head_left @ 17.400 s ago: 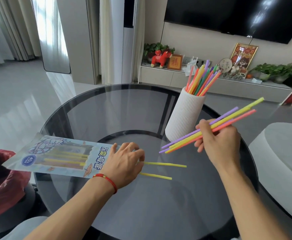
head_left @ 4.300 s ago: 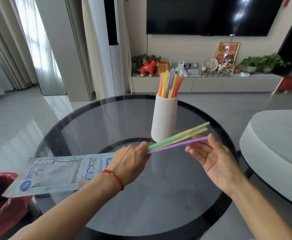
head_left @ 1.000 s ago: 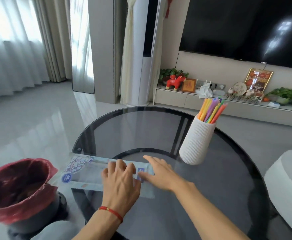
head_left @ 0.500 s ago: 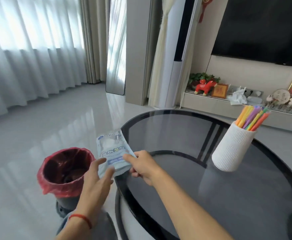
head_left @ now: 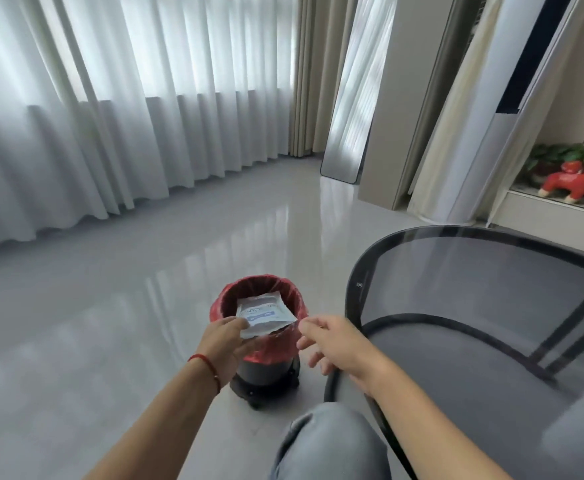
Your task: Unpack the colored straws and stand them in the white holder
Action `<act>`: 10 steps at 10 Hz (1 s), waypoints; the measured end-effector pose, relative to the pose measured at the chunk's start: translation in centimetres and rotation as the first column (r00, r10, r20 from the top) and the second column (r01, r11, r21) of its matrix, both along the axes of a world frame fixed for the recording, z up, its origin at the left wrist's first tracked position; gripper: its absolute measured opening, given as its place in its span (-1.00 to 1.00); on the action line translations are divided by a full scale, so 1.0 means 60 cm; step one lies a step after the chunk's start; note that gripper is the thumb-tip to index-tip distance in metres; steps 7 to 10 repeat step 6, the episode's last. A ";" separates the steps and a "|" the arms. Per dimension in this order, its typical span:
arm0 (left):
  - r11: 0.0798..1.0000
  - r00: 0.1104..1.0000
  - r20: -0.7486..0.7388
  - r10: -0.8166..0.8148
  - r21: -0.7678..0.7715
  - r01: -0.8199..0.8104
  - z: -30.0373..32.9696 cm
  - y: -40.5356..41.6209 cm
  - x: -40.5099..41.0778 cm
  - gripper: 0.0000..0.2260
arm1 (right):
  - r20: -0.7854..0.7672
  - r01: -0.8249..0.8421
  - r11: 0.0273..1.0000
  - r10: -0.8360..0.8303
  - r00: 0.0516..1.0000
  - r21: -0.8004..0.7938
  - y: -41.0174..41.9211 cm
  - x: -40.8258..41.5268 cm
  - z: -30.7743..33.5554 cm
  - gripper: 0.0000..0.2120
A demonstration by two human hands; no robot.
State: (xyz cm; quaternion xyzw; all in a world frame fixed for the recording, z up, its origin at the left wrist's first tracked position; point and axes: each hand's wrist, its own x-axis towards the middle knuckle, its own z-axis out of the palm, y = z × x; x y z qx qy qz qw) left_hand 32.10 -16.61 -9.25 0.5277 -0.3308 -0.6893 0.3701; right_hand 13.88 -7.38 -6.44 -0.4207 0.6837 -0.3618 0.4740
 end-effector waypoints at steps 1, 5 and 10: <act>0.998 0.998 -0.043 0.054 0.036 -0.053 -0.001 -0.012 -0.011 -0.86 | -0.003 0.023 0.998 -0.023 1.000 -0.057 0.058 -0.031 0.008 -0.82; 0.998 0.997 0.067 -0.031 -0.055 0.034 0.006 0.031 -0.008 -0.75 | 0.142 0.175 0.975 -0.156 0.978 -0.134 0.173 -0.087 0.044 -0.81; 0.998 0.998 0.029 0.051 -0.036 -0.050 0.008 0.027 -0.019 -0.64 | 0.145 0.147 0.980 -0.127 0.981 -0.137 0.171 -0.063 0.048 -0.82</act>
